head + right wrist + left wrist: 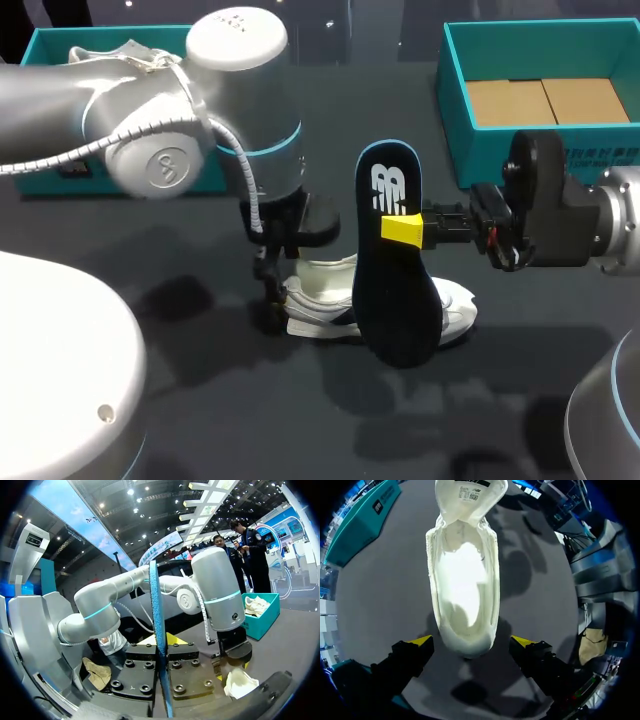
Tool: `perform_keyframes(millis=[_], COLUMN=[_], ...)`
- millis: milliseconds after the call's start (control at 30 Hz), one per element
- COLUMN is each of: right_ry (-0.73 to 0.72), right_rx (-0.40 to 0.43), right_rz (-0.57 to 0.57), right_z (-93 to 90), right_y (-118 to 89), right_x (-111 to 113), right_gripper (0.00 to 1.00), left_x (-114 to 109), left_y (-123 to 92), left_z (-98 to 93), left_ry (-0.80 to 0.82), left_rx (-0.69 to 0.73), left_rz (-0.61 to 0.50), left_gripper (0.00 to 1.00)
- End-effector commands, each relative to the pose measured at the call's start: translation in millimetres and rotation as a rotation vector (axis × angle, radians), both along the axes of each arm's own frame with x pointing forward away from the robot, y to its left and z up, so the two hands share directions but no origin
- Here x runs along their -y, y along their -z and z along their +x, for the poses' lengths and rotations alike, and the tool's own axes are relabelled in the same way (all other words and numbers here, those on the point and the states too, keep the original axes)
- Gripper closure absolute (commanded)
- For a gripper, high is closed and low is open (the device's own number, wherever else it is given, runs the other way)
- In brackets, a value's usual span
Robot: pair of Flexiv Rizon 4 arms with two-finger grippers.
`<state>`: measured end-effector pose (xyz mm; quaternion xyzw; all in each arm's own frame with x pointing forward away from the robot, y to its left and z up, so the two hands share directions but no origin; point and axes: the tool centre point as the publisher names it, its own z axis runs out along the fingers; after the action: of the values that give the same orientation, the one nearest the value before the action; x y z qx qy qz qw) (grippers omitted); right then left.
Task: Take the shoe out of the shoebox, open the shoe tongue, remove and reinsert the insole, then place the shoe into the shoebox
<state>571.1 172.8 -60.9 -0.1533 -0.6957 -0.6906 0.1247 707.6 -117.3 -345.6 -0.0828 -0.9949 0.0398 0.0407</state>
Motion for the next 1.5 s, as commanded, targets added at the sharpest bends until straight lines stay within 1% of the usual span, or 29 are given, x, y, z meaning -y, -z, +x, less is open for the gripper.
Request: perform_keyframes(millis=[33,200,400,500,600,800,867,1000,1100,1267,1333,1400,1467,1500], right_ry=[0.011,0.011,0.011,0.011,0.011,0.011,0.011,0.011,0.011,0.011,0.011,0.011,0.011,0.011], right_rx=[0.0,0.0,0.0,0.0,0.0,0.0,0.0,0.0,0.0,0.0,0.0,0.0,0.0,0.0], right_rz=[-0.004,-0.004,-0.004,-0.004,-0.004,-0.004,-0.004,-0.004,-0.004,-0.004,-0.004,-0.004,-0.004,-0.004], right_z=[-3.7,-3.7,-3.7,-3.7,-3.7,-3.7,-3.7,-3.7,-3.7,-3.7,-3.7,-3.7,-3.7,-3.7], right_y=[-2.8,-2.8,-2.8,-2.8,-2.8,-2.8,-2.8,-2.8,-2.8,-2.8,-2.8,-2.8,-2.8,-2.8], right_x=[-4.4,-4.4,-4.4,-4.4,-4.4,-4.4,-4.4,-4.4,-4.4,-4.4,-4.4,-4.4,-4.4,-4.4], right_gripper=[1.0,1.0,1.0,1.0,1.0,1.0,1.0,1.0,1.0,1.0,1.0,1.0,1.0,1.0], left_x=[9.1,17.9,37.7,47.5,58.0,74.7,79.2,85.5,88.4,91.4,93.1,94.5,95.7,96.3], left_y=[-5.0,-11.1,-23.5,-25.7,-24.2,-14.2,-10.2,-1.7,4.7,16.0,19.9,23.7,26.5,28.0], left_z=[2.3,8.6,14.2,15.5,16.5,20.8,22.8,28.2,31.7,34.9,35.1,34.2,33.5,32.6], left_ry=[0.003,-0.013,-0.024,-0.029,-0.031,-0.033,-0.035,-0.05,-0.061,-0.067,-0.07,-0.07,-0.065,-0.064], left_rx=[0.005,-0.014,-0.003,0.005,0.029,0.043,0.048,0.058,0.065,0.061,0.062,0.059,0.056,0.056], left_rz=[0.048,0.042,0.032,0.034,0.037,0.036,0.034,0.029,0.02,0.012,0.011,0.008,0.006,0.005], left_gripper=[0.0,0.0,0.0,0.0,0.0,0.0,0.09,0.11,0.16,0.17,0.22,0.25,0.31,0.32])
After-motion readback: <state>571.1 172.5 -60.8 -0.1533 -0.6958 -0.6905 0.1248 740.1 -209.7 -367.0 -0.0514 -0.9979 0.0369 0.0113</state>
